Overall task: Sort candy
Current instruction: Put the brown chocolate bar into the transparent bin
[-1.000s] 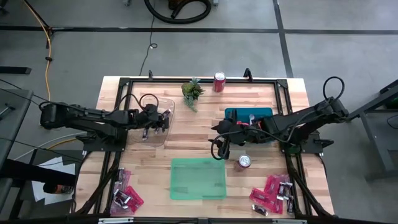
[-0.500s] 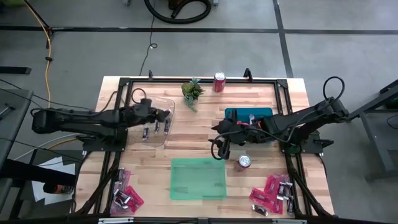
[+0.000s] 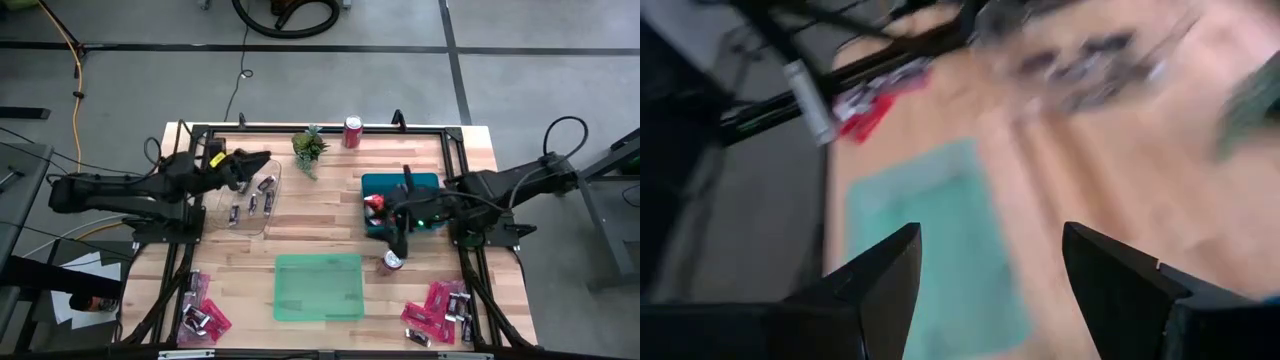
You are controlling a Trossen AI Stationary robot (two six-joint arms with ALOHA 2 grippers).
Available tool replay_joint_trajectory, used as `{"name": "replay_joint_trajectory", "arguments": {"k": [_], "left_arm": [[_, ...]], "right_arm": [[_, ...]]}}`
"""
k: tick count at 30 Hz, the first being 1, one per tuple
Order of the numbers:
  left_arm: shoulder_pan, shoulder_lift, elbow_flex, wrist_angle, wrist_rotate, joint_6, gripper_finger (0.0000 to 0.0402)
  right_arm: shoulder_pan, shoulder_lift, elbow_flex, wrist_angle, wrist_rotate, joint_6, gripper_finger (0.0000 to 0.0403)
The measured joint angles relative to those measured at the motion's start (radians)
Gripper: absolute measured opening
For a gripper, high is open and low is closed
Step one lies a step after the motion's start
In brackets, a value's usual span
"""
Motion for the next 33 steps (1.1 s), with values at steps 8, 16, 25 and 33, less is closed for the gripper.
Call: {"name": "replay_joint_trajectory", "arguments": {"k": [8,16,25,33], "left_arm": [[-0.139,0.213,0.317,-0.192,0.0,0.37,0.0184],[-0.216,0.314,0.452,-0.229,-0.097,0.507,0.0184],[-0.241,0.315,0.454,-0.208,-0.195,0.534,0.0184],[-0.241,0.315,0.454,-0.205,-0.196,0.55,0.0184]], "right_arm": [[0.192,0.021,-0.022,-0.036,-0.172,0.287,0.0238],[0.507,0.156,-0.076,0.011,-0.23,0.702,0.0238],[0.658,0.4,-0.076,0.027,-0.396,0.851,0.0238],[0.66,0.578,-0.077,0.009,-0.361,0.861,0.0238]]}}
